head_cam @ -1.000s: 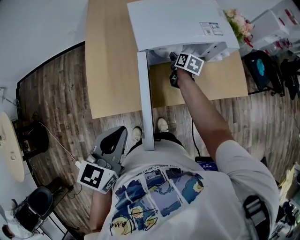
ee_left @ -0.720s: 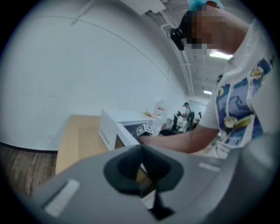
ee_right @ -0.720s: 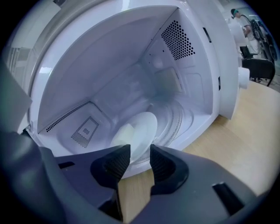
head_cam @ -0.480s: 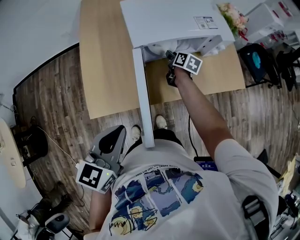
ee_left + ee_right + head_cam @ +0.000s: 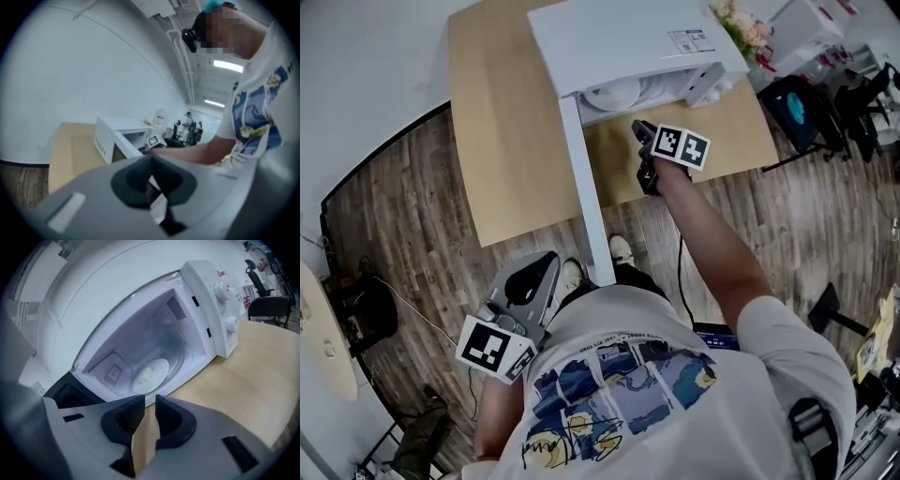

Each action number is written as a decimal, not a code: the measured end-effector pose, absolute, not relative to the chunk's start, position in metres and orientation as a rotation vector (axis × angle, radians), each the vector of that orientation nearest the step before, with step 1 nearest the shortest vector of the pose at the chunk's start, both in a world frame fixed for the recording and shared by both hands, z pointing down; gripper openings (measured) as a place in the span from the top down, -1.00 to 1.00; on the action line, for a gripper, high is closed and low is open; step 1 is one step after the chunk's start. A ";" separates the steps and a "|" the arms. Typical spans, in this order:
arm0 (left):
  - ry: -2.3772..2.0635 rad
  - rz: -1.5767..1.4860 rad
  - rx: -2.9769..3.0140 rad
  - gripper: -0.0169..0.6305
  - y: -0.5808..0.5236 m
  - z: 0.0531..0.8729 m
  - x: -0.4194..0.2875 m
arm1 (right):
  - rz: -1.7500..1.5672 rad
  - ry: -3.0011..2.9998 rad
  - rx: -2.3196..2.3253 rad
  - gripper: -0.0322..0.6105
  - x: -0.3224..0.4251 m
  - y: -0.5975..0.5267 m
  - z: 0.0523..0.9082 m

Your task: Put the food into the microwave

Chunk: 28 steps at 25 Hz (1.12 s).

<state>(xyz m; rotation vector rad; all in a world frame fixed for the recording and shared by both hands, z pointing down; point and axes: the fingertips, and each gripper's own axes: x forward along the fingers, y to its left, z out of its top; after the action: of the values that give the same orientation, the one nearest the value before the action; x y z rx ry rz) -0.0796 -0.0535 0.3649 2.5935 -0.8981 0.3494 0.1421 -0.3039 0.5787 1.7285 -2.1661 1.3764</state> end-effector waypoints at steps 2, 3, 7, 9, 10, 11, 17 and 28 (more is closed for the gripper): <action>-0.860 0.345 2.621 0.92 -0.052 0.364 -0.078 | 1.357 -2.194 1.702 0.74 0.139 -0.284 0.568; -0.841 0.340 2.633 0.92 -0.052 0.363 -0.078 | 1.348 -2.205 1.687 0.78 0.137 -0.273 0.563; -0.755 0.313 2.670 0.92 -0.048 0.360 -0.080 | 1.307 -2.260 1.589 0.86 0.117 -0.223 0.542; -0.709 0.301 2.690 0.92 -0.045 0.359 -0.080 | 1.280 -2.292 1.545 0.87 0.109 -0.198 0.529; -0.690 0.294 2.699 0.92 -0.043 0.358 -0.081 | 1.266 -2.305 1.532 0.87 0.106 -0.186 0.522; -0.675 0.288 2.707 0.92 -0.042 0.357 -0.083 | 1.251 -2.317 1.522 0.88 0.103 -0.173 0.515; -0.602 0.317 2.741 0.92 -0.034 0.359 -0.103 | 1.125 -2.397 1.482 0.88 0.081 -0.115 0.473; -0.473 0.308 2.761 0.92 -0.009 0.368 -0.134 | 0.840 -2.504 1.472 0.88 0.034 -0.046 0.413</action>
<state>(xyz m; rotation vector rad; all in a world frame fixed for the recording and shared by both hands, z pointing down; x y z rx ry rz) -0.1336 -0.0087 0.3675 2.7609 -0.4732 0.3082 0.0339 -0.0459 0.4127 1.4723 -2.5035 0.8396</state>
